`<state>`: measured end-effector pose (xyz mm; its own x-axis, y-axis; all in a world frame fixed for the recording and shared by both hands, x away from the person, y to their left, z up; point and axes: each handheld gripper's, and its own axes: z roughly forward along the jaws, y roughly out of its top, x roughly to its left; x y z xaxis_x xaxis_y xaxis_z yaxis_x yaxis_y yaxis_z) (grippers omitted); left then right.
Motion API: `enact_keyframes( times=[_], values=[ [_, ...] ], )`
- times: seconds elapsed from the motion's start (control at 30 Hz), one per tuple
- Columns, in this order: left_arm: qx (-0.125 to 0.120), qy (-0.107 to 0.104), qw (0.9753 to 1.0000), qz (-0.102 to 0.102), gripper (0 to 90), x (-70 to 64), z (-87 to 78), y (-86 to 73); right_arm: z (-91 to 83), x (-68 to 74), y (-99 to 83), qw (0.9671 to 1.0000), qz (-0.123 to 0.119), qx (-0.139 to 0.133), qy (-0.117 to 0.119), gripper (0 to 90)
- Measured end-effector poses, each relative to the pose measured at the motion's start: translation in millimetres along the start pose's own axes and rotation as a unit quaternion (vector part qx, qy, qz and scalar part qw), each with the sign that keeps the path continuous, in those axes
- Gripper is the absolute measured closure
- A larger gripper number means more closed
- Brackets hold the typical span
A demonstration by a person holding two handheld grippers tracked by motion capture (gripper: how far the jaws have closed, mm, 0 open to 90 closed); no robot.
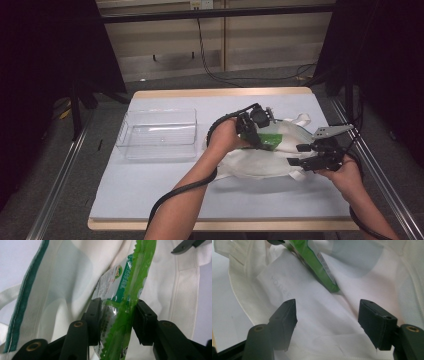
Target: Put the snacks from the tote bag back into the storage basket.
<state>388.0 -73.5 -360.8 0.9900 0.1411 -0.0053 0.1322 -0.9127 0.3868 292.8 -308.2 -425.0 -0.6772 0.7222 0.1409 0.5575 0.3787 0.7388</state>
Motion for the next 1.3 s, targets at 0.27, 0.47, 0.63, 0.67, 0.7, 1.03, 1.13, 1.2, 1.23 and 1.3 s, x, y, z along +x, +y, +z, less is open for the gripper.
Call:
enact_keyframes(
  times=[0.27,0.47,0.63,0.67,0.7,1.03,1.13,1.2,1.23,1.3],
  values=[
    [0.004,0.0,1.0,-0.008,65.7,3.5,-5.6,-8.4,-1.2,0.0,0.6,1.0,0.001,-0.004,0.0,30.6],
    [0.008,0.006,0.9999,-0.004,67.3,3.2,-9.5,-9.5,-2.0,0.2,1.1,1.0,0.0,-0.005,0.0,30.0],
    [-0.001,0.012,0.9999,-0.009,69.0,4.7,-18.6,-11.7,-2.2,1.0,1.2,1.0,0.0,-0.006,0.001,29.4],
    [-0.006,0.011,0.9999,-0.009,69.2,5.0,-20.6,-12.3,-2.3,0.9,1.2,1.0,0.0,-0.007,0.003,29.1],
    [-0.008,0.013,0.9998,-0.008,69.4,5.5,-23.4,-12.7,-2.4,0.9,1.3,1.0,0.0,-0.007,0.004,28.8],
    [-0.014,0.021,0.9996,-0.01,71.0,6.7,-43.9,-13.2,-1.6,4.9,4.0,0.9999,-0.007,-0.008,0.004,23.7],
    [-0.022,0.024,0.9994,-0.011,71.6,8.4,-53.0,-13.4,-1.3,6.6,4.8,0.9999,-0.012,-0.008,0.006,22.3],
    [-0.016,0.029,0.9994,-0.01,71.9,9.2,-58.9,-13.0,-1.2,7.6,5.5,0.9999,-0.013,-0.007,0.005,21.7],
    [-0.015,0.033,0.9993,-0.007,72.1,10.0,-62.3,-12.8,-1.1,8.0,5.7,0.9999,-0.013,-0.008,0.005,21.7],
    [-0.015,0.035,0.9992,-0.01,72.5,11.4,-68.4,-12.6,-1.2,8.1,5.9,0.9998,-0.014,-0.009,0.006,21.4]
  ],
)
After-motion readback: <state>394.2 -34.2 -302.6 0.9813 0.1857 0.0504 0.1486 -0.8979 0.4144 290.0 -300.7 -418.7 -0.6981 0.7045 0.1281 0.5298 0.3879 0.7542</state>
